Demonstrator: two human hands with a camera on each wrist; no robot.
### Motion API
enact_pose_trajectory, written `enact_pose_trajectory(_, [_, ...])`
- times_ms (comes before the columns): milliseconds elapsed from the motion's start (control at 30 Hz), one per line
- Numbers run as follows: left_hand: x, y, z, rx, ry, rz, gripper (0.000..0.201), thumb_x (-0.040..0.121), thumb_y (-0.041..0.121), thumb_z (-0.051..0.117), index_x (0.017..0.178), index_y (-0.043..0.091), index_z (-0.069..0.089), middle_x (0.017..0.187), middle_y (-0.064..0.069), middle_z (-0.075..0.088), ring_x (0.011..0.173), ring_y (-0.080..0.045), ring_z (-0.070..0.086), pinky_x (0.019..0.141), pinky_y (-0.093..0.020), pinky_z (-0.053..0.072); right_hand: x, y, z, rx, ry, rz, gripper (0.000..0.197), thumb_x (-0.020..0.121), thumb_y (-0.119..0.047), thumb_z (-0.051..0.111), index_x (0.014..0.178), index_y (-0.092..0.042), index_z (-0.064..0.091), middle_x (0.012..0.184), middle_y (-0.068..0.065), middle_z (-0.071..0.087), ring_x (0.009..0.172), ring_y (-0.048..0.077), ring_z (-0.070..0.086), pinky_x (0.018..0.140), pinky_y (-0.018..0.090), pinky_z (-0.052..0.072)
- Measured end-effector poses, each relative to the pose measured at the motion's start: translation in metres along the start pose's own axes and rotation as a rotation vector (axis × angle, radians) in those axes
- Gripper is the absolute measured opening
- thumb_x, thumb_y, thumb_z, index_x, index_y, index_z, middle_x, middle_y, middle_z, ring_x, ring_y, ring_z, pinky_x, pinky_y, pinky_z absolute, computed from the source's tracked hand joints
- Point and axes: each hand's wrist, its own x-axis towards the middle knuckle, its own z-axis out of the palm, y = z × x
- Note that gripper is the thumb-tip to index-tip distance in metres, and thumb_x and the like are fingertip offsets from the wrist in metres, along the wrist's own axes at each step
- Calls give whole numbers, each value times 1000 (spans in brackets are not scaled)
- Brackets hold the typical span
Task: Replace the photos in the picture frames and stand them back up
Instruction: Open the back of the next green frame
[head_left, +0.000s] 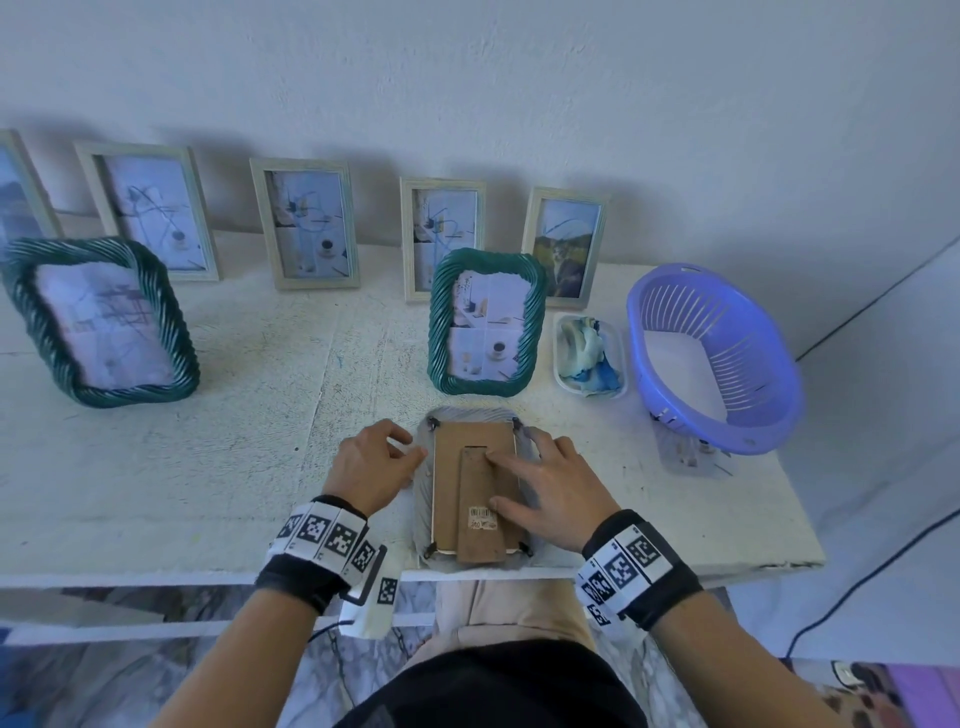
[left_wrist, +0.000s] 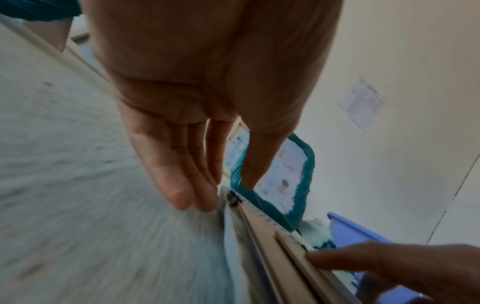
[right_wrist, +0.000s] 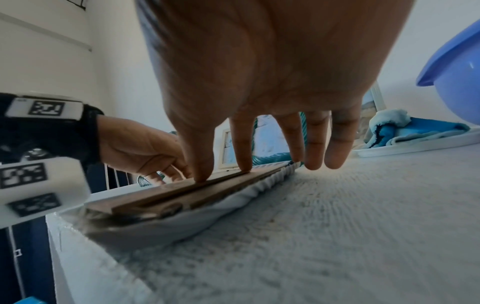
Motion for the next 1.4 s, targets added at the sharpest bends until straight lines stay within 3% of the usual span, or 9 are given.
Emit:
enact_pose_trajectory(167, [30, 23, -3, 170, 10, 11, 38, 87, 53, 61, 95, 17, 67, 85, -5, 72, 78, -22, 69, 76, -39, 59, 2, 1, 3, -22, 10, 12, 64, 87, -67, 41, 145, -42, 32, 150, 10, 25, 124, 32, 34, 101, 43, 36])
enact_pose_trajectory(333, [46, 35, 1, 354, -30, -24, 44, 83, 57, 62, 87, 13, 62, 83, -9, 69, 78, -26, 67, 76, -37, 56, 2, 1, 6, -32, 22, 8, 81, 73, -76, 15, 144, -43, 32, 150, 10, 25, 123, 32, 35, 100, 43, 38])
enact_pose_trajectory(500, [51, 38, 2, 392, -38, -13, 34, 83, 47, 68, 87, 14, 60, 90, -11, 66, 86, -27, 63, 69, -31, 47, 2, 0, 7, -31, 22, 7, 82, 72, -76, 14, 145, -43, 32, 151, 9, 23, 125, 32, 34, 101, 43, 37])
enact_pose_trajectory(733, [51, 29, -4, 287, -79, 16, 22, 84, 34, 72, 72, 22, 58, 79, -11, 69, 75, -24, 69, 77, -40, 59, 2, 0, 6, -44, 21, 9, 82, 72, -76, 13, 144, -43, 33, 150, 9, 24, 124, 31, 35, 100, 42, 37])
enact_pose_trajectory(833, [43, 24, -4, 307, -87, 39, 22, 86, 43, 67, 88, 22, 60, 93, -11, 70, 83, -24, 66, 81, -39, 56, 1, 0, 6, -39, 21, 8, 81, 72, -76, 15, 144, -43, 34, 151, 9, 24, 124, 32, 36, 100, 44, 39])
enact_pose_trajectory(900, [29, 25, -3, 377, -155, 68, 49, 84, 54, 65, 115, 18, 57, 111, -10, 63, 101, -25, 60, 89, -38, 51, -1, 1, 7, -14, 22, 10, 80, 74, -76, 16, 144, -41, 35, 151, 9, 25, 123, 33, 36, 100, 45, 40])
enact_pose_trajectory(1000, [-3, 26, 2, 464, -252, 143, 99, 75, 74, 59, 149, 16, 28, 141, -11, 40, 129, -31, 38, 104, -45, 38, -8, 6, 7, 78, 82, -17, 67, 84, -65, 23, 137, -33, 46, 143, 6, 39, 117, 29, 40, 96, 44, 43])
enact_pose_trajectory(1167, [-30, 15, 14, 477, -198, 206, 123, 58, 89, 51, 153, 25, 7, 150, -2, 24, 135, -23, 23, 110, -44, 28, -29, 17, 11, 257, 126, -192, 33, 90, -23, 38, 110, -20, 64, 108, 1, 62, 104, 20, 48, 88, 39, 46])
enact_pose_trajectory(1400, [-28, 9, 21, 543, -141, 213, 131, 53, 95, 42, 154, 20, 5, 151, -2, 23, 136, -23, 24, 111, -43, 27, -43, 18, 9, 238, 29, -296, 48, 76, -6, 43, 104, -31, 74, 128, 10, 56, 124, 29, 42, 105, 37, 38])
